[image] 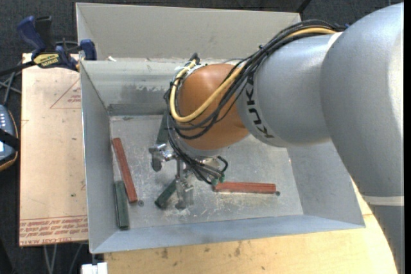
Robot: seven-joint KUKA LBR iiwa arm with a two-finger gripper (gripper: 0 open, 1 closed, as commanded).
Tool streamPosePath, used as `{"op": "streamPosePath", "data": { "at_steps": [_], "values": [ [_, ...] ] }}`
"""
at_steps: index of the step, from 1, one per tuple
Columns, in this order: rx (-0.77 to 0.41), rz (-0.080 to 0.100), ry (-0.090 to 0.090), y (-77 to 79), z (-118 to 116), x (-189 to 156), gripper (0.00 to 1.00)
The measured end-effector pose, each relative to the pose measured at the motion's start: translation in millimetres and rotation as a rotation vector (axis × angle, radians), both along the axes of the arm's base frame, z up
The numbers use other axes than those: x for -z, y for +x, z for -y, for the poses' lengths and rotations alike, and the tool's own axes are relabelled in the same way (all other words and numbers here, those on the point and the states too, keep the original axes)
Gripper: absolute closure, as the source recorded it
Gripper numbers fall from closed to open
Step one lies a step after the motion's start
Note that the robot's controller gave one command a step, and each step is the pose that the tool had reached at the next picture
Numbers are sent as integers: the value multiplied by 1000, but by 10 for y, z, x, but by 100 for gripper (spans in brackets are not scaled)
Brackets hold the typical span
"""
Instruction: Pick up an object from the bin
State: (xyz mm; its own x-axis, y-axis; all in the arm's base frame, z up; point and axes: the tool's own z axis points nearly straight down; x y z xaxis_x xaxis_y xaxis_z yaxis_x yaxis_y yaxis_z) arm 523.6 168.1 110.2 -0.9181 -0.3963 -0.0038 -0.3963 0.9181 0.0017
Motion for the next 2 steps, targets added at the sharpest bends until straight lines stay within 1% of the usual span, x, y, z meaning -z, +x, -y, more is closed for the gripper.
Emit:
{"op": "streamPosePath", "data": {
  "at_steps": [1, 2],
  "values": [
    [121, 0, 0, 18, 138, -211, 0],
    [-99, 0, -2, -18, 101, 247, 0]
  ]
}}
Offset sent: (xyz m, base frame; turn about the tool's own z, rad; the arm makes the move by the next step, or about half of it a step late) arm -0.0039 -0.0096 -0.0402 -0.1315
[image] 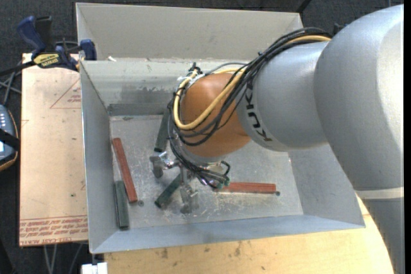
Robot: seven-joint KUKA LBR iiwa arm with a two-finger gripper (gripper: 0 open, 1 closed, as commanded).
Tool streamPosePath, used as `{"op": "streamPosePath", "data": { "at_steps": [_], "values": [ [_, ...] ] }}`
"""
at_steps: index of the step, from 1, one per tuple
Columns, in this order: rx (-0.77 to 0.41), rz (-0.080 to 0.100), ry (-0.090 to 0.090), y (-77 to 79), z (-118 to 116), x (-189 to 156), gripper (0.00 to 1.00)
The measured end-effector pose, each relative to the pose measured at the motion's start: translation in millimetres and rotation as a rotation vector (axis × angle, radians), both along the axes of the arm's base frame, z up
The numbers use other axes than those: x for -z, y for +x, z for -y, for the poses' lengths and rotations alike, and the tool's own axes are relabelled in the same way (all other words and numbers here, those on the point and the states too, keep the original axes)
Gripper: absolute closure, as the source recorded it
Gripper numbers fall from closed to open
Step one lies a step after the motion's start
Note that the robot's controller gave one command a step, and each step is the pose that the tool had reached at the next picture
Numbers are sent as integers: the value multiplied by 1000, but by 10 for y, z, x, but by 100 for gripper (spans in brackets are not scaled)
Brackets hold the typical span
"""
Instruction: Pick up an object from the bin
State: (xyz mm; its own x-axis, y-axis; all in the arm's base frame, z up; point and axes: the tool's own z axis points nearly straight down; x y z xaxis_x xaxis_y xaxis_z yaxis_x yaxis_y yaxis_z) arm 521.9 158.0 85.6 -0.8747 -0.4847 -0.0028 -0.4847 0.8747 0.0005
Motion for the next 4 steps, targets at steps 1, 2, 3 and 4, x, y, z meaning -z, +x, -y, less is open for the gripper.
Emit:
{"op": "streamPosePath", "data": {
  "at_steps": [1, 2, 3, 4],
  "values": [
    [43, -1, 1, 139, -141, 148, 100],
    [43, -1, 1, 138, -141, 149, 100],
    [44, -4, 0, 126, -138, 117, 100],
    [44, -9, -2, 111, -136, -65, 100]
  ]
}}
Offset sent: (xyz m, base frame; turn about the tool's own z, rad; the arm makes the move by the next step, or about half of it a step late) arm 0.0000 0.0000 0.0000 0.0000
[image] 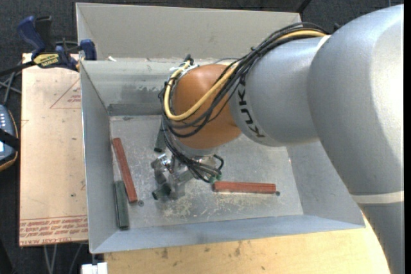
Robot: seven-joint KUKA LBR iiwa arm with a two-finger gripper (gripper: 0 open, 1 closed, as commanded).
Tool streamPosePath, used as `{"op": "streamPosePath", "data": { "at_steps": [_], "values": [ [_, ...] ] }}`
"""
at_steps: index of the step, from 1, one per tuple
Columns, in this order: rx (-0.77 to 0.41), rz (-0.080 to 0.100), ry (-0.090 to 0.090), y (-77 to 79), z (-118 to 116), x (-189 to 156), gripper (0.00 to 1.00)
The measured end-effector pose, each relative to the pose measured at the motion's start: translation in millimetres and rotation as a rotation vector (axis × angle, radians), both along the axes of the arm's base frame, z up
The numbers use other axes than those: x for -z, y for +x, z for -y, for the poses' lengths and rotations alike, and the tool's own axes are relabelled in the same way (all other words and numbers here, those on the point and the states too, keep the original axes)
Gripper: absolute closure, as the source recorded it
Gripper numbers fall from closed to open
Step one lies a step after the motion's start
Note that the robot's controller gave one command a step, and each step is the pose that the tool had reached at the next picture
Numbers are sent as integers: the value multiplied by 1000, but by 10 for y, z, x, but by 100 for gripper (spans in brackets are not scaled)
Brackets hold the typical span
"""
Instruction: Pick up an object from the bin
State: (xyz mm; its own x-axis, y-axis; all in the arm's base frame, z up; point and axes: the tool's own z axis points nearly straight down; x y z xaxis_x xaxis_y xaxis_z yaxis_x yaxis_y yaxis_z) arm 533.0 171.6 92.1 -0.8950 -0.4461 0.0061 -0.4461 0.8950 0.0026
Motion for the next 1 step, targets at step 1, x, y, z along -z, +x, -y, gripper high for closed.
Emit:
{"op": "streamPosePath", "data": {
  "at_steps": [1],
  "values": [
    [0, 4, 1, 13, -6, -188, 100]
  ]
}}
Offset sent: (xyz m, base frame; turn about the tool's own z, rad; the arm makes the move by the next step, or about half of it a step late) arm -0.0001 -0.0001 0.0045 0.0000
